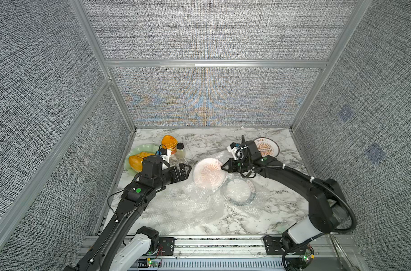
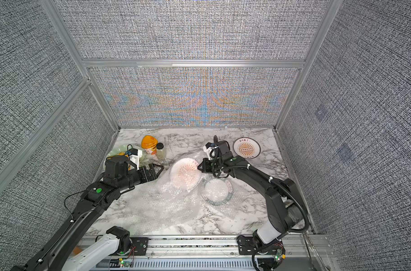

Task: Unpack dinner plates from bubble wrap
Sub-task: Place the bubble wrap at the center of the board.

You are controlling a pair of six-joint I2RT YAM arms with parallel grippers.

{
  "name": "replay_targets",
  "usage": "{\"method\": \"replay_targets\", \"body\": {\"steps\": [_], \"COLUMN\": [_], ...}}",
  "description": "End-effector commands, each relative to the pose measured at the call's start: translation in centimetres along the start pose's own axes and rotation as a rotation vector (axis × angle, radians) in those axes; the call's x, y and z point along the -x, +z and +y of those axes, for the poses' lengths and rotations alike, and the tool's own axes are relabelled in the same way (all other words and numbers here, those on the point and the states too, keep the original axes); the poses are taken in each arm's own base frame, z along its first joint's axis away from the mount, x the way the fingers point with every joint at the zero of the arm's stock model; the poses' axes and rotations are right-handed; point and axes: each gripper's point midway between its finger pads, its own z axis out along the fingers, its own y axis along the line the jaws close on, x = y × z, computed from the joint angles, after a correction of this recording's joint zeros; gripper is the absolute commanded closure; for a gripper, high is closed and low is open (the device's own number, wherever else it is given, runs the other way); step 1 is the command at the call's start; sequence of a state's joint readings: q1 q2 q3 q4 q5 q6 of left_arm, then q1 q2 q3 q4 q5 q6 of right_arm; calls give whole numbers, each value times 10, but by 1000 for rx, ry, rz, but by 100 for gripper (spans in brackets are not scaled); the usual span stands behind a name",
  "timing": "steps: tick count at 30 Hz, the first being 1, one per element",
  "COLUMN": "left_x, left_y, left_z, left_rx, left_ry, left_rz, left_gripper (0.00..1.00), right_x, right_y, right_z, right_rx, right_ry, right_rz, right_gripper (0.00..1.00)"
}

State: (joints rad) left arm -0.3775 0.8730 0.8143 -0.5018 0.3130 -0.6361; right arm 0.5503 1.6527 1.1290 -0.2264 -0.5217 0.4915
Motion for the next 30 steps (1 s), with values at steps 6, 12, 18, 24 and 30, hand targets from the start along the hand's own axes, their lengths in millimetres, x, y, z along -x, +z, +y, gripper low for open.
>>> {"method": "replay_targets", "body": {"steps": [6,12,18,24,30], "left_x": [-33,-41,-50,-47,-51], "left_y": [16,21,29,32,36], "left_z": [24,33,39,40,43], "left_rx": [24,39,38,35,35], "left_ry": [-24,-34,-51,-58,-72], "left_rz": [75,88,110,98,105], "left_gripper": [1,1,1,1,1], "right_x": [-19,-36,-35,-2,45], "right_y": [69,94,111,89,28], "right_z": [16,7,-17,-29,-25], "right_rx": [114,118,26,-180,-443], "right_ry": [-153,-152,-144,-168,-231], "right_rz": [219,293,337,220,31], "right_gripper": [100,100,78,30,20]}}
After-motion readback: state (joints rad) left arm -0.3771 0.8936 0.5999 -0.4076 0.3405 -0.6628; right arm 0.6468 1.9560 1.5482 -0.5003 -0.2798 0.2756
